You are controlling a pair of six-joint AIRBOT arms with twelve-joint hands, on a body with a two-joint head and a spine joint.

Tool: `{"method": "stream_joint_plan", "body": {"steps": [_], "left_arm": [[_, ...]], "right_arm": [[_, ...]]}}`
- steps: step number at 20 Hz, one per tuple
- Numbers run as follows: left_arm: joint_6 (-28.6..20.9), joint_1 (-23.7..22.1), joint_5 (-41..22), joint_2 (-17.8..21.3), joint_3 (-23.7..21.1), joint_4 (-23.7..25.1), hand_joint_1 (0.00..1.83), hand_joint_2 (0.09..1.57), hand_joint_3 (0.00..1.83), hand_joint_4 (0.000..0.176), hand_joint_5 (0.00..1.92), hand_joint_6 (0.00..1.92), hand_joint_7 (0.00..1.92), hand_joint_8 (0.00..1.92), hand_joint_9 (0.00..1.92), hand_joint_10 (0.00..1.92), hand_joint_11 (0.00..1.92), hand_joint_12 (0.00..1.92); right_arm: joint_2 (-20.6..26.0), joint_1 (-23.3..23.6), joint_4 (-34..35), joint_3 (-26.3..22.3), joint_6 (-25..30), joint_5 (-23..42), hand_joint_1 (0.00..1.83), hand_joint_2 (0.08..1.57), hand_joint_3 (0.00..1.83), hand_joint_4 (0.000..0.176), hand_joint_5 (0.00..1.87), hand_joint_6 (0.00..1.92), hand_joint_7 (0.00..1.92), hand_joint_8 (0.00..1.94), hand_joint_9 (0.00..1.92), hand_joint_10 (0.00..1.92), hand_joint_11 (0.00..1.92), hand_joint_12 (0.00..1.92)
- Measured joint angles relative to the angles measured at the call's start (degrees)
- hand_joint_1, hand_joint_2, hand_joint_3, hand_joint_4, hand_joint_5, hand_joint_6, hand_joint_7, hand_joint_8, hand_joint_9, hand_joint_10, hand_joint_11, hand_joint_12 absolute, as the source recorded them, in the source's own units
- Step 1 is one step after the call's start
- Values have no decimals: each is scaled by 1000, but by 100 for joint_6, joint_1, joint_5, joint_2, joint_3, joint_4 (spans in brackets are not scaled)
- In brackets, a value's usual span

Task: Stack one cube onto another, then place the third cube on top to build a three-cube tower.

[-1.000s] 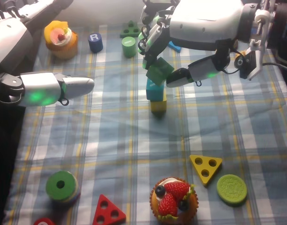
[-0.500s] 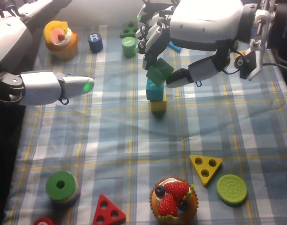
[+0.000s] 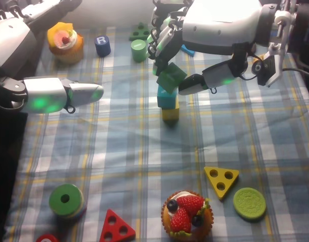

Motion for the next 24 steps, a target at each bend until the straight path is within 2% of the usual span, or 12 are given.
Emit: {"method": "stream_joint_plan", "body": {"steps": [3, 6, 7, 10, 11, 12, 13, 16, 21, 22, 23, 24], "left_arm": [[0, 0, 2, 0, 0, 2, 718, 848, 5, 176, 148, 4, 141, 2, 144, 2, 0, 518], [0, 0, 2, 0, 0, 4, 660, 862, 5, 176, 158, 3, 138, 0, 146, 0, 0, 528], [2, 0, 0, 0, 2, 4, 647, 864, 6, 176, 154, 1, 132, 0, 139, 0, 0, 528], [0, 0, 0, 0, 2, 4, 689, 853, 0, 176, 160, 2, 142, 2, 150, 3, 0, 564], [2, 0, 0, 0, 0, 4, 694, 850, 0, 176, 158, 1, 142, 2, 150, 2, 0, 569], [2, 0, 0, 0, 0, 4, 702, 850, 0, 176, 163, 1, 145, 1, 151, 2, 0, 557], [2, 0, 0, 0, 0, 2, 703, 847, 0, 176, 160, 0, 144, 0, 152, 2, 0, 553], [0, 0, 0, 0, 0, 2, 714, 842, 0, 176, 158, 4, 143, 0, 150, 0, 0, 531], [2, -2, 0, 0, 0, 4, 724, 844, 1, 176, 168, 1, 137, 0, 146, 0, 0, 532], [0, -2, 0, 0, 0, 4, 737, 838, 0, 176, 168, 1, 140, 1, 150, 2, 0, 534], [2, -2, 0, 0, 0, 4, 742, 837, 0, 176, 170, 1, 142, 2, 153, 3, 0, 536], [2, -4, 2, 0, 0, 4, 750, 835, 0, 176, 172, 2, 146, 4, 153, 3, 0, 537]], "right_arm": [[0, 0, -7, -11, 2, 4, 1165, 1100, 1, 0, 998, 940, 804, 1, 608, 1, 0, 1002], [0, 0, -44, -13, 13, 4, 1168, 1086, 0, 0, 1032, 883, 810, 3, 622, 5, 0, 1099], [0, 0, -44, -13, 33, 4, 1171, 1083, 0, 0, 1038, 872, 820, 7, 647, 16, 0, 1195], [0, 0, -83, -31, 48, 4, 1174, 1077, 0, 0, 1053, 846, 840, 15, 679, 28, 0, 1284], [0, 0, -92, -31, 52, 7, 1174, 1075, 0, 0, 1056, 841, 834, 12, 665, 20, 0, 1245], [-2, 0, -92, -31, 52, 7, 1153, 1080, 2, 0, 1045, 863, 801, 11, 605, 23, 0, 1062], [-9, -2, -85, -31, 52, 7, 1153, 1086, 2, 0, 1030, 889, 787, 6, 585, 16, 0, 970], [-24, 0, -87, -28, 57, 7, 1173, 1083, 0, 0, 1038, 872, 821, 15, 653, 27, 0, 1186], [-24, -2, -87, -28, 57, 2, 1175, 1078, 0, 0, 1050, 851, 835, 19, 669, 30, 0, 1218], [-24, -2, -87, -28, 57, 0, 1175, 1075, 0, 0, 1055, 843, 846, 25, 694, 42, 0, 1318], [-24, -2, -87, -28, 57, 0, 1175, 1075, 0, 0, 1056, 842, 842, 24, 696, 44, 0, 1337], [-24, -2, -87, -28, 57, 0, 1174, 1075, 0, 0, 1052, 848, 837, 20, 682, 37, 0, 1294]]}}
